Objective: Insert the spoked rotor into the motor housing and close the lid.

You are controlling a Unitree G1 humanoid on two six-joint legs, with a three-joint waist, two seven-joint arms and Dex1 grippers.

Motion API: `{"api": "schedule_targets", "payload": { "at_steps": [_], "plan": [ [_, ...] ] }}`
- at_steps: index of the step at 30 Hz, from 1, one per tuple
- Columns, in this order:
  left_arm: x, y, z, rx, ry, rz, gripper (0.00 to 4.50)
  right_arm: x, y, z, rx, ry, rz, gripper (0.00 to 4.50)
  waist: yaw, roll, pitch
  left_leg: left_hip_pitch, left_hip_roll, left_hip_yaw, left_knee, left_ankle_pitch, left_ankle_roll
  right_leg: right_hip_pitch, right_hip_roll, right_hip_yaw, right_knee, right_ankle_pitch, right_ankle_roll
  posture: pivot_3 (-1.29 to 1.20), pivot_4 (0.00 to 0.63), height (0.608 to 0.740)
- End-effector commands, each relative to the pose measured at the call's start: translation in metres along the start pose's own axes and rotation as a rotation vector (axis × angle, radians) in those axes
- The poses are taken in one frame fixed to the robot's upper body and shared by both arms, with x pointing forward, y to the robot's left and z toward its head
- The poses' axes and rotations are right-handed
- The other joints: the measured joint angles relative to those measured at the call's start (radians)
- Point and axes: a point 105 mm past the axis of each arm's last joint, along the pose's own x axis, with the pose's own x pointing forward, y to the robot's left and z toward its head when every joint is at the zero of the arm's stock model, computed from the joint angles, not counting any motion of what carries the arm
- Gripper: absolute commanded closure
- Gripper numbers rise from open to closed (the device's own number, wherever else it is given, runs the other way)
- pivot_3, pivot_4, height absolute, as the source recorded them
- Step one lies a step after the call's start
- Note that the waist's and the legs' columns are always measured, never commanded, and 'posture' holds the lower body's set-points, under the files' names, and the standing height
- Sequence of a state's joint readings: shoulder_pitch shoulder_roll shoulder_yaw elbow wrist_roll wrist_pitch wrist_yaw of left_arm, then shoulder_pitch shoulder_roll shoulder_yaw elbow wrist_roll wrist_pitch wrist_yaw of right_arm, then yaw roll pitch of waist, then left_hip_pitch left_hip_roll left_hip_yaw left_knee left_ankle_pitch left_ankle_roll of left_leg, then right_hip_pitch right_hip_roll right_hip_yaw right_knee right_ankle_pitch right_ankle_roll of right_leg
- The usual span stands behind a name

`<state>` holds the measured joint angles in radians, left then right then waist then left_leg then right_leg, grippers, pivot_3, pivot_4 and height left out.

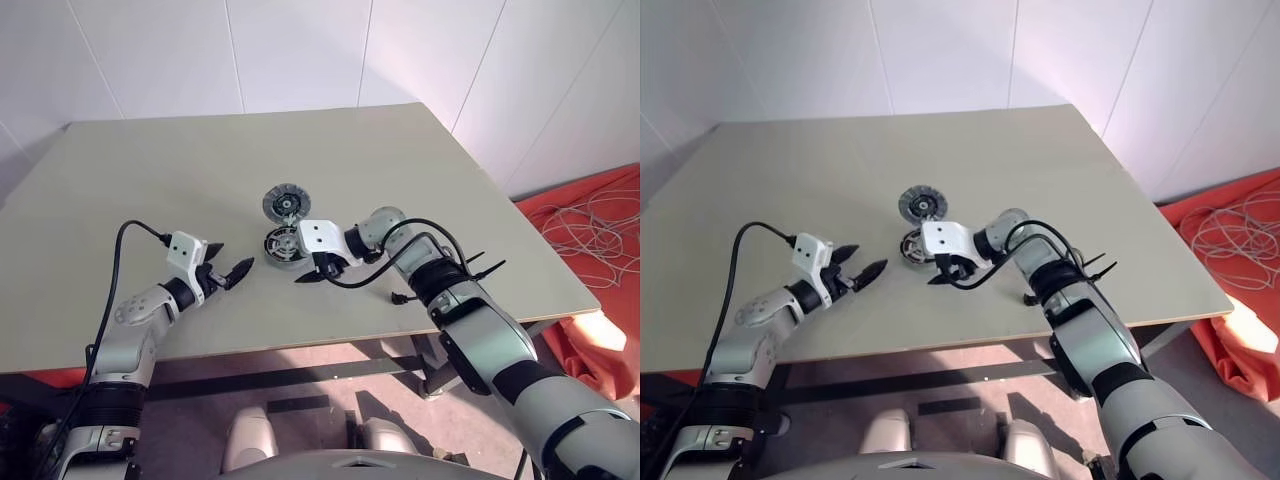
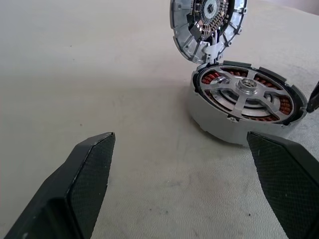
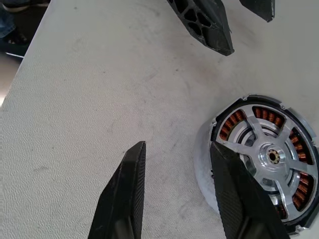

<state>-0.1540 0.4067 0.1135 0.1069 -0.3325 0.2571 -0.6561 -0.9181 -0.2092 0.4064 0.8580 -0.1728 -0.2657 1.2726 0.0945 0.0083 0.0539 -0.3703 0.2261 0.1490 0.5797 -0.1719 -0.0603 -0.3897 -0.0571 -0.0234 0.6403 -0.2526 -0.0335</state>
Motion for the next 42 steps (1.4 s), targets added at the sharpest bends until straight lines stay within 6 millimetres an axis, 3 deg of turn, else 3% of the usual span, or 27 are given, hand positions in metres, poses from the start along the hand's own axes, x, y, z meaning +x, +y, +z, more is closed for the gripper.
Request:
{"api": "schedule_targets", "payload": {
  "at_steps": [1, 15, 26, 33, 42],
  "plan": [
    [0.0, 0.004, 0.015, 0.038, -0.046, 0.012, 0.0, -0.005, -0.01, 0.014, -0.043, -0.022, -0.027, 2.28, 0.0, 0.0, 0.0, 0.0, 0.0, 0.0, 0.0, 0.0, 0.0, 0.0, 0.0, 0.0, 0.0, 0.0, 0.0, 0.0, 0.0, 0.74],
    [-0.003, 0.003, 0.012, 0.038, -0.045, 0.018, 0.0, 0.009, -0.012, 0.002, -0.015, 0.033, -0.044, 2.28, -0.002, 0.0, 0.0, 0.0, 0.0, 0.0, 0.0, 0.0, 0.0, 0.0, 0.0, 0.0, 0.0, 0.0, 0.0, 0.0, 0.0, 0.74],
    [0.002, -0.001, 0.01, 0.029, -0.048, 0.012, 0.0, -0.021, -0.019, 0.002, -0.151, 0.135, -0.001, 2.28, -0.001, 0.0, 0.0, 0.0, 0.0, 0.0, 0.0, 0.0, 0.0, 0.0, 0.0, 0.0, 0.0, 0.0, 0.0, 0.0, 0.0, 0.74],
    [0.006, 0.0, 0.012, 0.028, -0.057, 0.013, 0.0, -0.023, -0.015, 0.006, -0.271, 0.211, 0.097, 2.28, -0.002, 0.0, 0.0, 0.0, 0.0, 0.0, -0.001, 0.0, 0.0, -0.001, 0.0, 0.0, 0.0, 0.0, 0.0, 0.0, 0.0, 0.74],
    [0.005, -0.003, 0.008, 0.022, -0.057, 0.016, 0.0, -0.036, -0.054, 0.035, -0.447, 0.305, 0.018, 2.28, -0.004, 0.0, 0.001, -0.001, 0.0, 0.0, -0.001, 0.0, 0.0, -0.002, 0.0, 0.0, 0.0, 0.0, -0.001, 0.0, 0.0, 0.74]
  ]
}}
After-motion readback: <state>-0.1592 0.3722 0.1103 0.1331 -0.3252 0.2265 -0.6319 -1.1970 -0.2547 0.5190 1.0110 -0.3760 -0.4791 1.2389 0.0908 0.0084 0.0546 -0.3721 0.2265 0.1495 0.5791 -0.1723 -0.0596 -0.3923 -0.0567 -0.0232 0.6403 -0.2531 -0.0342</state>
